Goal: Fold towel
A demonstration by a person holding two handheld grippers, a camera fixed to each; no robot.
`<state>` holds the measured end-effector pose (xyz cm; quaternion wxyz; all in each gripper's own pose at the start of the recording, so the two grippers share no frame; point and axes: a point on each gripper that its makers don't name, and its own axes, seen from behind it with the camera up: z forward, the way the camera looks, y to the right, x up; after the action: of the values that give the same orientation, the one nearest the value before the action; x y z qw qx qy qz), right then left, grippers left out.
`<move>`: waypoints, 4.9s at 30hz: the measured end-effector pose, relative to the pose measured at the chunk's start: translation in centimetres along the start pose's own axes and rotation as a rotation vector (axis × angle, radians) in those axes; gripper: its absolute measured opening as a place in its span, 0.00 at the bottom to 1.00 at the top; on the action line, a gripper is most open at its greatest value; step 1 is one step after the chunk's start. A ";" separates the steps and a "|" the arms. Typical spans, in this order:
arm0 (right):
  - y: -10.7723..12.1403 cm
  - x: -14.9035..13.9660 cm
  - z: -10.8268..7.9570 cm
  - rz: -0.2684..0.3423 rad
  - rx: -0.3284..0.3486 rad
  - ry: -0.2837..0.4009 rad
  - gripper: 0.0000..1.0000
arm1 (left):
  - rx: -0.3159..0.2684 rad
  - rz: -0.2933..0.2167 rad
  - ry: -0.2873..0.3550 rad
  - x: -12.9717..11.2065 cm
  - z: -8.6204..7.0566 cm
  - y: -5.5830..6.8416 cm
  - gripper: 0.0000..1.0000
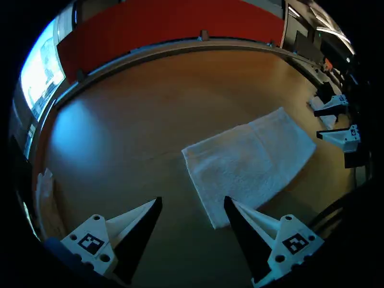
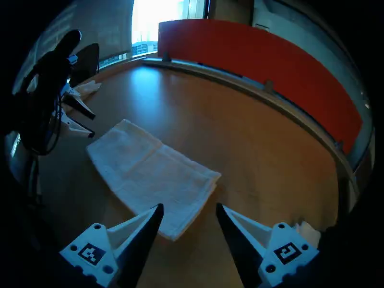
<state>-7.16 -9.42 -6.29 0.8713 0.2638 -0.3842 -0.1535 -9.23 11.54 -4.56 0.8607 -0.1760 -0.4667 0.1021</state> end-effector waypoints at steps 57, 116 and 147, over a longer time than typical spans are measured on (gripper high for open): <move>-1.8 -5.4 0.4 -0.137 0.145 -0.108 0.45 | 0.150 -0.252 0.056 -9.8 -9.5 -0.9 0.96; -3.7 9.6 -1.2 -0.399 0.171 0.097 0.02 | 0.186 -0.323 0.081 -11.8 -12.3 -1.6 0.95; -15.1 13.0 5.8 -0.575 0.403 0.025 0.02 | 0.207 -0.437 0.130 -13.7 -15.4 -2.8 0.95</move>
<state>-3.98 -29.80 -4.06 0.7275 0.5298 -0.3061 -0.3105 -3.69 1.13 -21.70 0.9040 0.0121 -0.4244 -0.0505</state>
